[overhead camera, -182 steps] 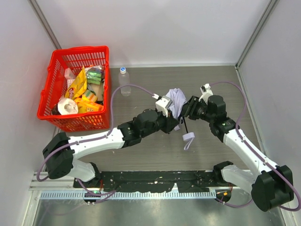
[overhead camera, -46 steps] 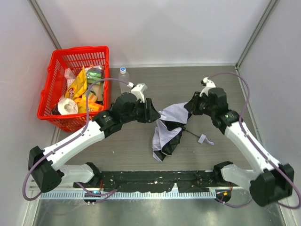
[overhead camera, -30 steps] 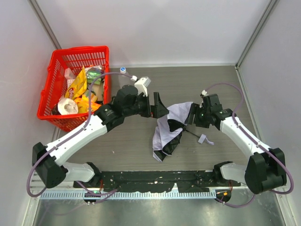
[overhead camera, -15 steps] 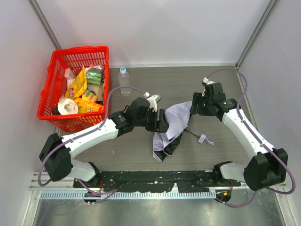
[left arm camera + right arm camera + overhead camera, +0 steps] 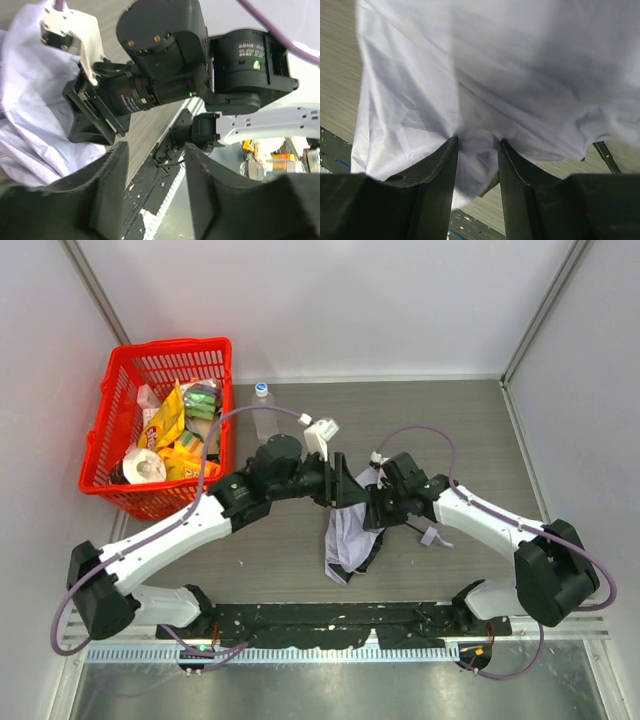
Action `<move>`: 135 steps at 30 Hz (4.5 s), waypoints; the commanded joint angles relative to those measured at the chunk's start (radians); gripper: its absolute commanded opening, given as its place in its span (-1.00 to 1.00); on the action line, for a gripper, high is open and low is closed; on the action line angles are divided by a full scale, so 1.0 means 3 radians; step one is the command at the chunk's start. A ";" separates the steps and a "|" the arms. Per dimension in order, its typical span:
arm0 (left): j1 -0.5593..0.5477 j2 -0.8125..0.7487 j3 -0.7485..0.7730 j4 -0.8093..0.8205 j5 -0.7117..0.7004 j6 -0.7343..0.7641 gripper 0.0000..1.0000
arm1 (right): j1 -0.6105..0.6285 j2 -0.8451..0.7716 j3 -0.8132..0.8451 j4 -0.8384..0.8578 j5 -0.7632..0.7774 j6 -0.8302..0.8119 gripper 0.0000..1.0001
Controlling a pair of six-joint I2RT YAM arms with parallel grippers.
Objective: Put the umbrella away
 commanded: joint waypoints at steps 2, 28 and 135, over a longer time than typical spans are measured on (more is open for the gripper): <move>-0.0183 0.0479 -0.0342 0.0471 0.0294 -0.0220 -0.15 | -0.0088 -0.0137 0.0060 0.0293 0.0030 0.0135 -0.14; -0.0235 0.0700 -0.1891 0.1478 -0.0228 -0.0604 -0.38 | -0.0151 0.0957 0.1364 -0.0766 -0.0052 -0.1931 0.61; 0.0205 -0.0738 -0.1820 0.0680 -0.1153 -0.1287 0.26 | 0.0244 0.2691 0.1379 -0.0817 -0.1171 -0.2540 -0.99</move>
